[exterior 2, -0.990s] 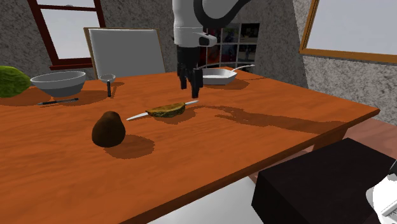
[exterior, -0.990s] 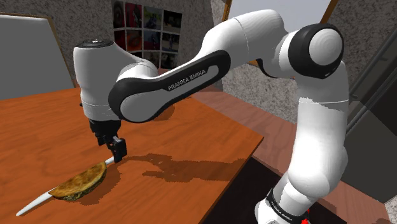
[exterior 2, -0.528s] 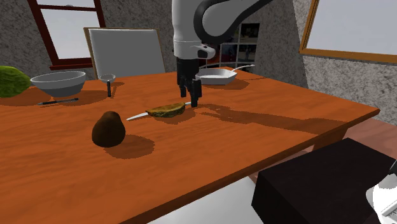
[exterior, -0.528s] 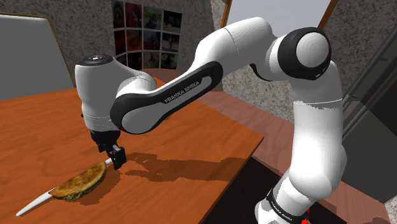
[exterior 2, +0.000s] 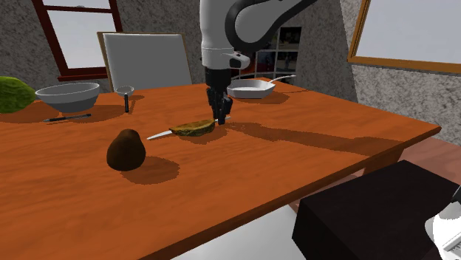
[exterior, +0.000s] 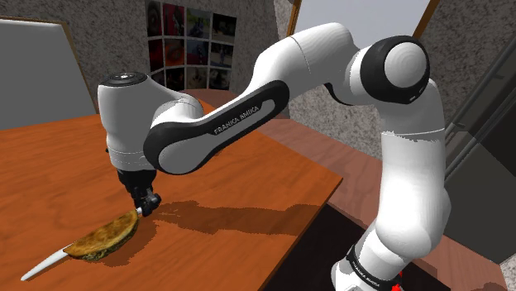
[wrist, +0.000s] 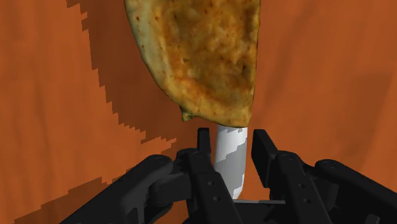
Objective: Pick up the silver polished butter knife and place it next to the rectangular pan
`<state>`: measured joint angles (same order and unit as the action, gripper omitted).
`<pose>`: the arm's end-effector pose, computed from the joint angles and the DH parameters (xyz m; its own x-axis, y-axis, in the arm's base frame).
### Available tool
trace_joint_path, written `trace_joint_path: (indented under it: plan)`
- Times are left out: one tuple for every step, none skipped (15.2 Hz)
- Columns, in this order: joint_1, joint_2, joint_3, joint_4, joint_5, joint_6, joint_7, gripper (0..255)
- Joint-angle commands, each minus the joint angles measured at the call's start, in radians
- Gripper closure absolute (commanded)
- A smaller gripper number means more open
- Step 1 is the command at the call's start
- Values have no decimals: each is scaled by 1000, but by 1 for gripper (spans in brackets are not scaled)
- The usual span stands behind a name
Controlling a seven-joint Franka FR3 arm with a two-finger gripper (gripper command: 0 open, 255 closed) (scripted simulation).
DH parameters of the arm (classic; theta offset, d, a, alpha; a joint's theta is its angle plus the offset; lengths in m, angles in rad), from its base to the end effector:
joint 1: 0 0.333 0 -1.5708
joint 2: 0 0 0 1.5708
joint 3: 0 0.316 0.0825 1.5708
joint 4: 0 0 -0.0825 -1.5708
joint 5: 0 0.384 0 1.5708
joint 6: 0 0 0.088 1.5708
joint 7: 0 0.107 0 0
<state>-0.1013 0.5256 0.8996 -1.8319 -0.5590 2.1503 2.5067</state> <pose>0.4921 0.4034 0.3369 0.0990 -0.9949 0.0194 -0.9925 -0.1002 -0.0694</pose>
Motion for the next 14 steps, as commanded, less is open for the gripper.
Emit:
trace_joint_path:
  plan:
    - [0,0,0,0,0,0,0,255]
    - [0,0,0,0,0,0,0,255]
    - [0,0,0,0,0,0,0,255]
    - [0,0,0,0,0,0,0,255]
    - [0,0,0,0,0,0,0,255]
    - [0,0,0,0,0,0,0,255]
    - [0,0,0,0,0,0,0,255]
    - [0,0,0,0,0,0,0,255]
    - [-4,-7,6,4,7,-9,-5,255]
    - [-8,-14,11,8,15,-18,-10,255]
    - [-11,-21,17,13,22,-27,-15,255]
    - [-15,-28,22,17,29,-36,-20,255]
    - [-18,-34,28,22,37,-46,-24,255]
    - [-22,-41,33,27,44,-55,-29,255]
